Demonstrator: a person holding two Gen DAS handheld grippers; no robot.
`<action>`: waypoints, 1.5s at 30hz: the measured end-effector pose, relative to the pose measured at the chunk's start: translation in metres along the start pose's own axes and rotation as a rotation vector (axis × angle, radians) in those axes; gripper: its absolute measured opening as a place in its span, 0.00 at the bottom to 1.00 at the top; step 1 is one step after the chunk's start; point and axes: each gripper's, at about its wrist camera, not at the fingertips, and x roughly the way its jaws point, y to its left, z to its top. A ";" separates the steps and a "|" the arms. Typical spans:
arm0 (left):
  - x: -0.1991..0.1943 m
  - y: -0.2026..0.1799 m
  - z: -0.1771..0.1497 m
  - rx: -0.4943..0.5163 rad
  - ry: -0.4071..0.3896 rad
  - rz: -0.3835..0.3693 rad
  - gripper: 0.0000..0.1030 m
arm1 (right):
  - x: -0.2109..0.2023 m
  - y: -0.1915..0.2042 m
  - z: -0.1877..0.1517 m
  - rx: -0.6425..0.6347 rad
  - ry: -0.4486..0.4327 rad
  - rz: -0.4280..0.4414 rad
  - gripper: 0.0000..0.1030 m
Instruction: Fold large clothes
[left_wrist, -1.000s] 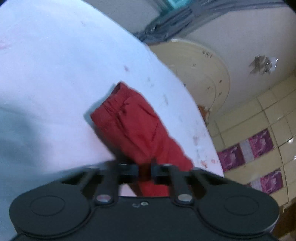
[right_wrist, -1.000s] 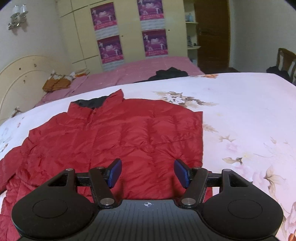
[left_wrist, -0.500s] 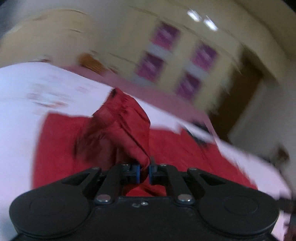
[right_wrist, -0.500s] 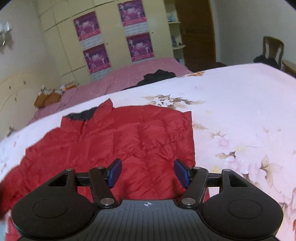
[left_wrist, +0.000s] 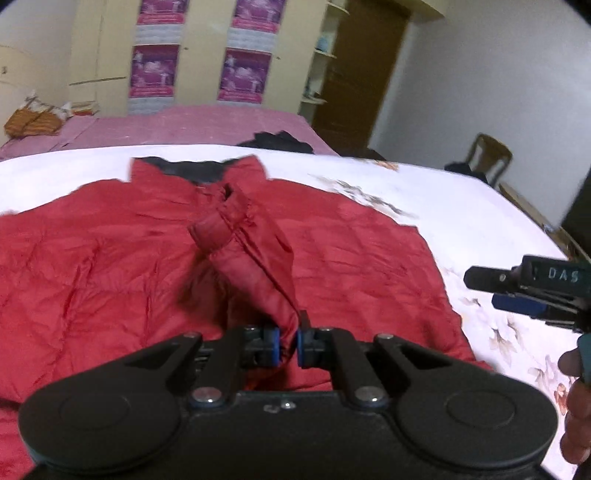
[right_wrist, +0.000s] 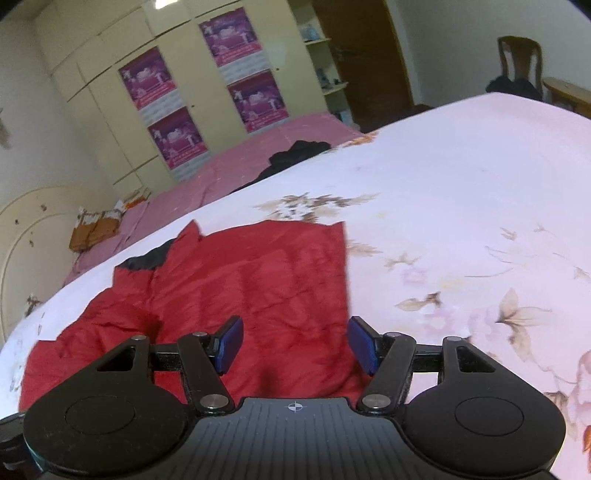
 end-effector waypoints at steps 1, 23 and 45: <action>0.005 -0.003 0.001 0.012 0.005 0.000 0.07 | -0.001 -0.005 0.001 0.007 -0.001 -0.003 0.61; -0.073 0.137 -0.021 -0.146 -0.116 0.251 0.53 | 0.045 -0.012 0.001 0.070 0.194 0.197 0.61; -0.059 0.163 -0.016 -0.037 -0.100 0.212 0.55 | 0.035 0.031 -0.020 -0.170 0.070 -0.009 0.12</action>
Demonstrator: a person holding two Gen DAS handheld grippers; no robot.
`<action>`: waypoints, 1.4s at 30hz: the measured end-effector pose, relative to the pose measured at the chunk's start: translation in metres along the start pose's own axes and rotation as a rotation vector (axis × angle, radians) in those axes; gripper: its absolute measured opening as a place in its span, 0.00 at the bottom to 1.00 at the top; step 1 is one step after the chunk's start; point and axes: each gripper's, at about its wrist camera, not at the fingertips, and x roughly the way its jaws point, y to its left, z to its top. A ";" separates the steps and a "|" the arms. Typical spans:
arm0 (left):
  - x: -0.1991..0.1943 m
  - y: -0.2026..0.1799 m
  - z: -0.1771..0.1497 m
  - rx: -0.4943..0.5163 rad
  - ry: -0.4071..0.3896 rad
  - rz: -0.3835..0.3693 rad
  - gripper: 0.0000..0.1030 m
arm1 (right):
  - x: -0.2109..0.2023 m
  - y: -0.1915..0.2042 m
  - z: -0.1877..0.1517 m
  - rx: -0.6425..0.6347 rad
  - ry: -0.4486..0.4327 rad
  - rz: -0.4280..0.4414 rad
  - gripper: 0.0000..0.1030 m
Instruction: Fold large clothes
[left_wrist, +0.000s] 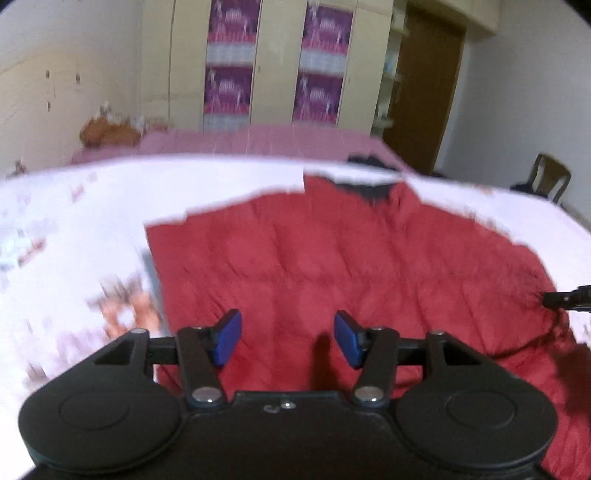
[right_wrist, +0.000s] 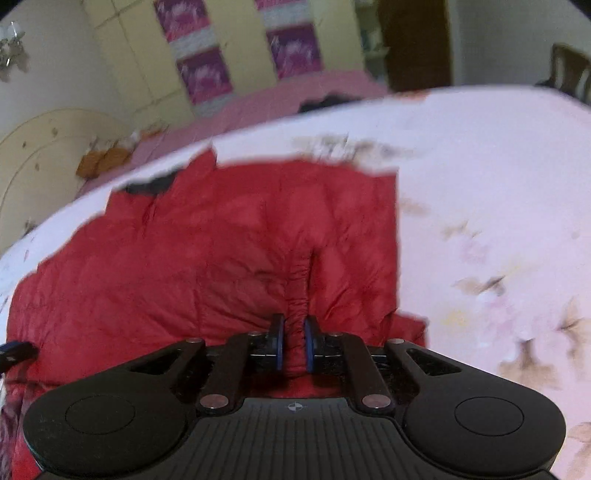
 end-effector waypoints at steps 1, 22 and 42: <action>0.001 0.002 0.004 0.004 -0.009 -0.005 0.56 | -0.009 0.001 0.000 0.006 -0.036 -0.024 0.34; -0.068 0.048 -0.056 -0.073 0.060 -0.064 0.88 | -0.095 -0.048 -0.046 0.085 0.046 -0.006 0.62; -0.188 0.048 -0.188 -0.469 0.196 -0.274 0.59 | -0.202 -0.132 -0.163 0.278 0.237 0.329 0.43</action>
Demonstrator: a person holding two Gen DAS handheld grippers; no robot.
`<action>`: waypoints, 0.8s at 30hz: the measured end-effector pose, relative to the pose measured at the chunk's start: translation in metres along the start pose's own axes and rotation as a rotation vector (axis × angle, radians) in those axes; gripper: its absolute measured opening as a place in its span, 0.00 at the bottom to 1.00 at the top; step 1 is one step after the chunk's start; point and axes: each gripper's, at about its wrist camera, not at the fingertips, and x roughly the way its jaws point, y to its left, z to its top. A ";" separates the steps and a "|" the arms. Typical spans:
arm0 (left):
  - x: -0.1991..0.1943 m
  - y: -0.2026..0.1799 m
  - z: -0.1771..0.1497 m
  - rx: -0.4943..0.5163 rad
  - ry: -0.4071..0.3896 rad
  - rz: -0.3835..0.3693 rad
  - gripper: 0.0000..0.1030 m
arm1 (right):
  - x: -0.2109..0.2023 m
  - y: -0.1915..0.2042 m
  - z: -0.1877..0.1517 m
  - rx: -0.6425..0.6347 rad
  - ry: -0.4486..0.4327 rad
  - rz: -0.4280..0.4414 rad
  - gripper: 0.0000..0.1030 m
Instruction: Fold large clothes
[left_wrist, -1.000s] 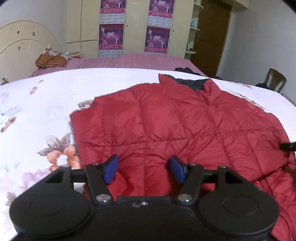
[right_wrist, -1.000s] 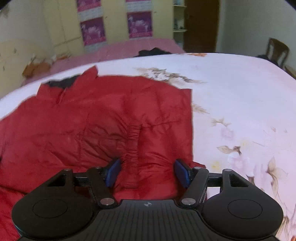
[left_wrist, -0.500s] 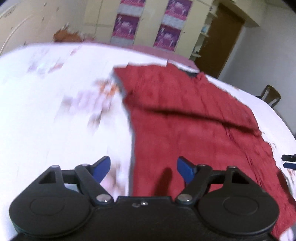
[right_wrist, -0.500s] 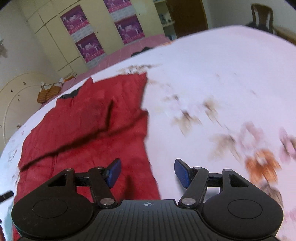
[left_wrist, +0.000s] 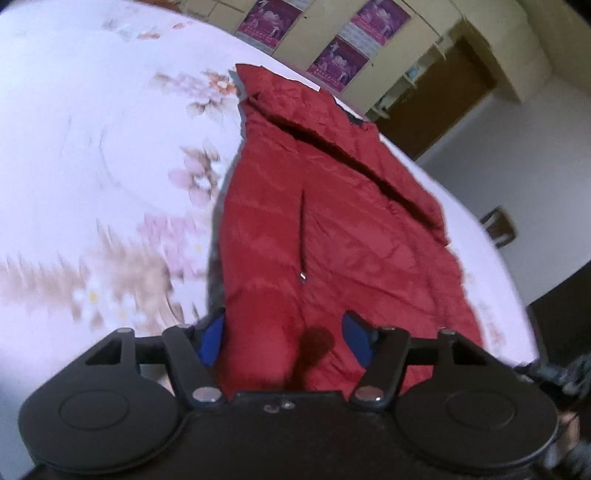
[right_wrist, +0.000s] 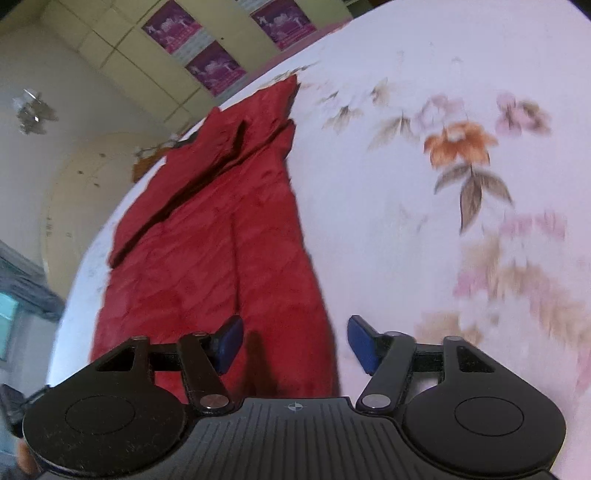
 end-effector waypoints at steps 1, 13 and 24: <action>0.001 0.002 -0.002 -0.019 0.000 -0.019 0.56 | 0.000 -0.003 -0.002 0.016 0.006 0.020 0.41; 0.019 0.012 0.008 -0.070 0.007 -0.080 0.37 | 0.025 -0.031 0.033 0.088 0.105 0.224 0.41; -0.017 -0.010 0.027 -0.032 -0.164 -0.150 0.07 | -0.013 0.002 0.047 -0.014 -0.045 0.312 0.05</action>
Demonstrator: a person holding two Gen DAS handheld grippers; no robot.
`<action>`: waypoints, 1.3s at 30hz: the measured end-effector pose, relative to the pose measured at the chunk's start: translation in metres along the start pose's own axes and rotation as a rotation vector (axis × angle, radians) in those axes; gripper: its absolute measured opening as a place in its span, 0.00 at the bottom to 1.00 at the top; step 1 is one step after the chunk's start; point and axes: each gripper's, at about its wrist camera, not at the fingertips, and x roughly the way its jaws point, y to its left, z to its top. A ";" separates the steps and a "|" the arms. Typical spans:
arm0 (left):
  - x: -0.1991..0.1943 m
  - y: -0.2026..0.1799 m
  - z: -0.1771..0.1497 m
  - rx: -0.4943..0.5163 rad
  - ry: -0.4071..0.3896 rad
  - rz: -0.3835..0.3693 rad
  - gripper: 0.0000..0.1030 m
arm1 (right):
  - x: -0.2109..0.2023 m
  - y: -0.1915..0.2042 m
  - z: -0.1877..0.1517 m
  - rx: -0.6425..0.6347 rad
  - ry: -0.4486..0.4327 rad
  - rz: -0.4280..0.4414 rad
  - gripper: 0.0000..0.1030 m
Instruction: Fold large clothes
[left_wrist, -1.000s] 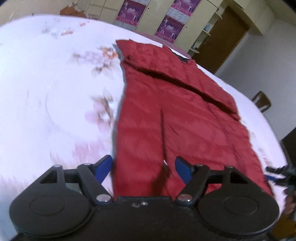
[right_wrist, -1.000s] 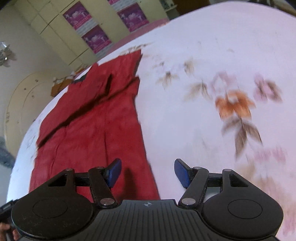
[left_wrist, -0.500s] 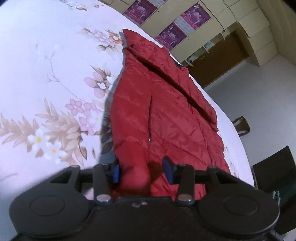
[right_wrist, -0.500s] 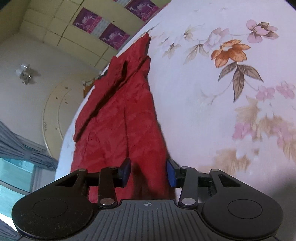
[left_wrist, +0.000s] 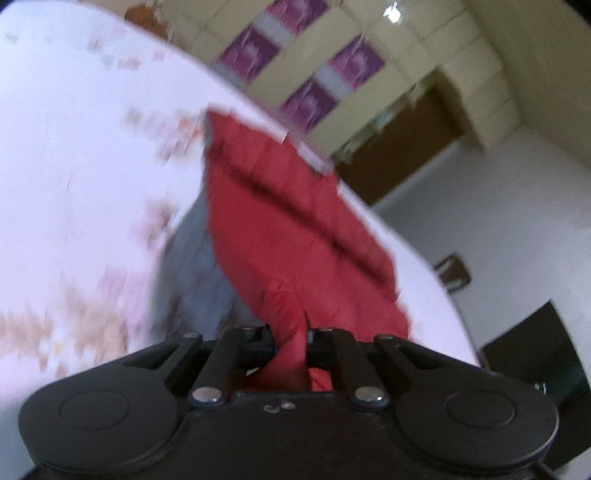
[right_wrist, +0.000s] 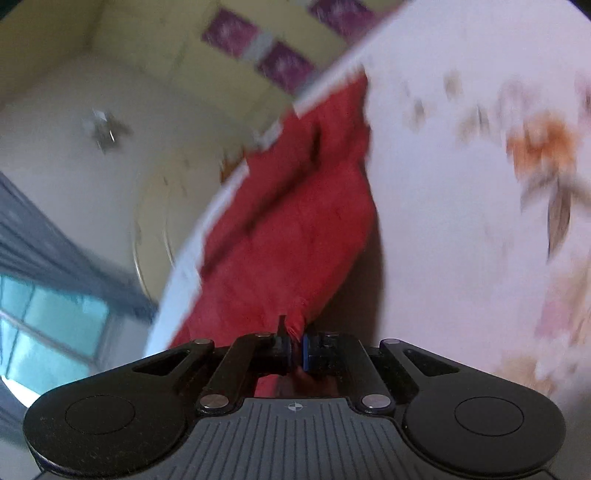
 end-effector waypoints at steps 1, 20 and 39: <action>0.000 -0.005 0.010 0.005 -0.029 -0.015 0.07 | -0.002 0.011 0.011 -0.030 -0.023 0.010 0.05; 0.195 -0.007 0.229 -0.063 -0.070 0.004 0.11 | 0.176 0.035 0.249 0.083 -0.137 -0.035 0.05; 0.317 0.050 0.266 0.151 0.202 0.207 0.70 | 0.304 -0.029 0.277 -0.169 0.014 -0.447 0.71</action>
